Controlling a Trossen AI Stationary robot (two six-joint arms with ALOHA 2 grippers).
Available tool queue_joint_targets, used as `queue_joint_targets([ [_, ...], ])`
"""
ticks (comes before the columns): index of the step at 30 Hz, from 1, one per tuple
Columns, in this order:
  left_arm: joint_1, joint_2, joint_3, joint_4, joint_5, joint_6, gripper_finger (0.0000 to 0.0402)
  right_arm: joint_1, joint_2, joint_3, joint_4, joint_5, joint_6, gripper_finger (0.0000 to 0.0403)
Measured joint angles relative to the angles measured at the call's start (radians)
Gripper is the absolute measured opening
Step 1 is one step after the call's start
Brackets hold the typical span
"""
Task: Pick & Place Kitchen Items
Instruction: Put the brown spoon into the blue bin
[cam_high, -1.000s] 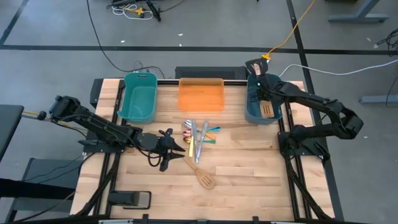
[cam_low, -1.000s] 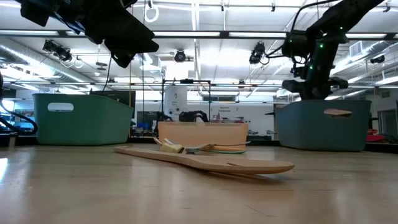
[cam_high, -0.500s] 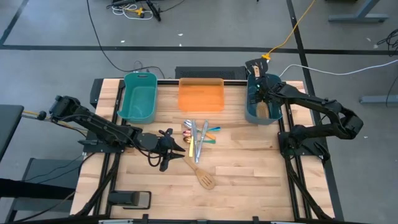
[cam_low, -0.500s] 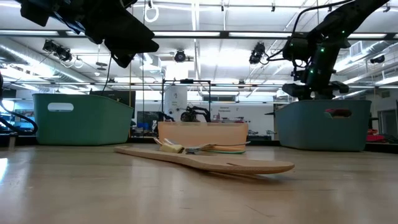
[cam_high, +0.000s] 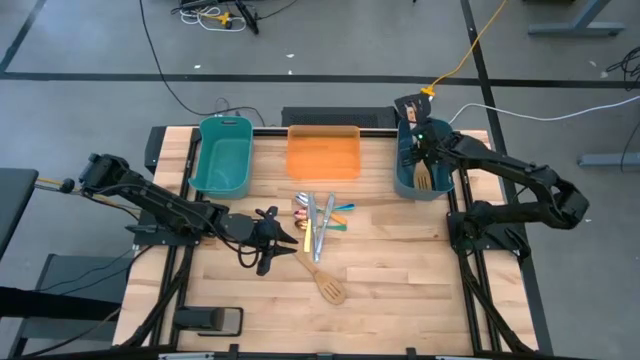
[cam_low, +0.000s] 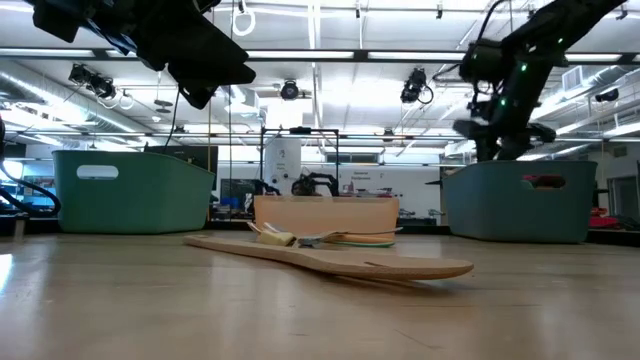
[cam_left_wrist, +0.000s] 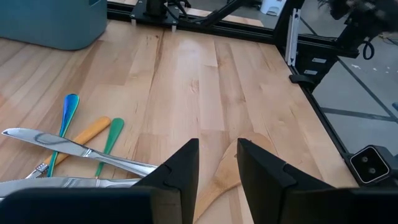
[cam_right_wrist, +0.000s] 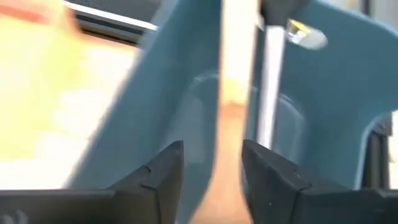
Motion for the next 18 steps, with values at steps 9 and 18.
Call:
queue_joint_targets([
  [9,0.0,0.0,0.0,0.0,0.001,0.012,0.0115,0.1,-0.174,0.022,0.039,-0.305,-0.028,0.0141],
  [18,0.0,0.0,0.0,0.0,0.018,0.02,0.0115,0.378,-0.216,0.022,0.255,-0.497,0.022,0.0137],
])
